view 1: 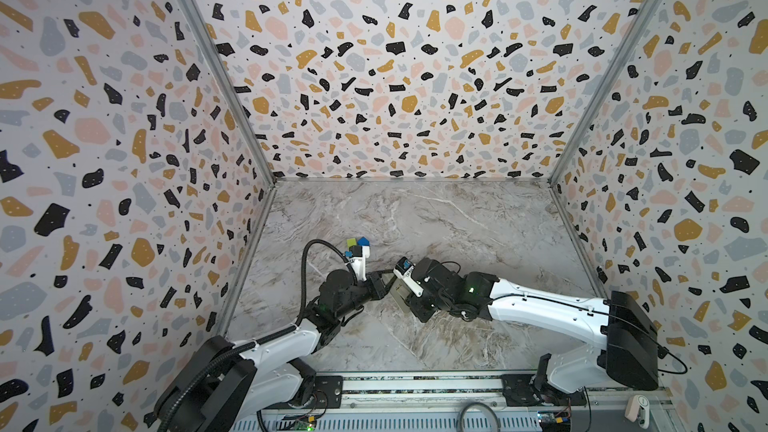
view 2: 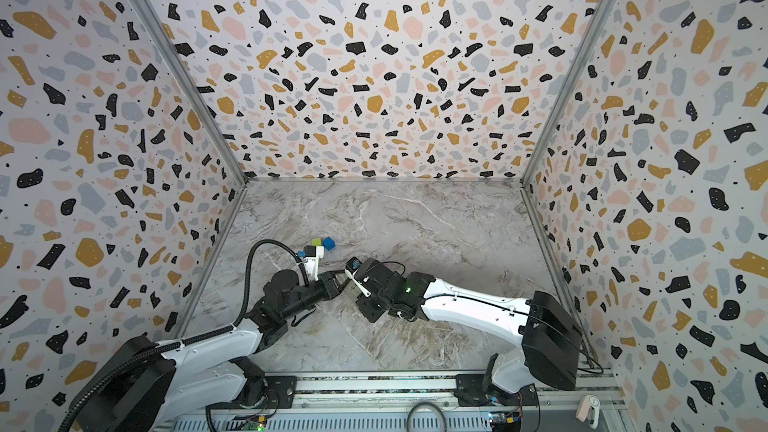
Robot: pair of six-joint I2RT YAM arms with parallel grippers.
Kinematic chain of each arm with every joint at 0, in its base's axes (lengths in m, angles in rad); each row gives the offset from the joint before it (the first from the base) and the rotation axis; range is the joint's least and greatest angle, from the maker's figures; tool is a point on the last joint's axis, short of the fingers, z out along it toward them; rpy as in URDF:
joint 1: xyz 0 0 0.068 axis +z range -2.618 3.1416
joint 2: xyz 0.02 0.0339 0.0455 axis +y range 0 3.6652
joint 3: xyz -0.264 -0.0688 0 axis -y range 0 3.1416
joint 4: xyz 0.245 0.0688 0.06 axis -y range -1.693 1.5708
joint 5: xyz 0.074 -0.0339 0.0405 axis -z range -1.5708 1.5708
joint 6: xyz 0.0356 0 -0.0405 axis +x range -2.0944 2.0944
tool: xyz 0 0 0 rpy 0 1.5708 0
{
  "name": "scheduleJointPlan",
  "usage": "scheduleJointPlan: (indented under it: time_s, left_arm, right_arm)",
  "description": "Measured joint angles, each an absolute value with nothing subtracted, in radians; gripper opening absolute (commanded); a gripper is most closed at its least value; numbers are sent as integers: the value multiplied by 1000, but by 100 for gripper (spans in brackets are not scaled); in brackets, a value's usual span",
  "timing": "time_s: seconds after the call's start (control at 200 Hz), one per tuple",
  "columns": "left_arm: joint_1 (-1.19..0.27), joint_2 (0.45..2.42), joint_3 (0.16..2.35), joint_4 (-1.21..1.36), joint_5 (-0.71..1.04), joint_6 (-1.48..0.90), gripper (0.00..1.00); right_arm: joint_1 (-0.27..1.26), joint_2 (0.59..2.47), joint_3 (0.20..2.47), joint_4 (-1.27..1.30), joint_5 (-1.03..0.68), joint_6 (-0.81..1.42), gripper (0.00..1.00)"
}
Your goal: Load the batteries into the remote control
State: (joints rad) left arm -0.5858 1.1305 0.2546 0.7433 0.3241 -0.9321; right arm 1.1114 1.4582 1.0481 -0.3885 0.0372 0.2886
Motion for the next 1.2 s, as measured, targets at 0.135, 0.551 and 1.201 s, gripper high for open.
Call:
scheduleJointPlan:
  time_s: [0.135, 0.551, 1.201]
  left_arm:
    - [-586, 1131, 255, 744, 329, -932, 0]
    - [-586, 1131, 253, 756, 336, -933, 0]
    - [-584, 1131, 242, 765, 344, -948, 0]
  right_arm:
    - [1111, 1458, 1048, -388, 39, 293, 0]
    - [1106, 1458, 1048, -367, 39, 298, 0]
    - [1101, 1483, 1048, -358, 35, 298, 0]
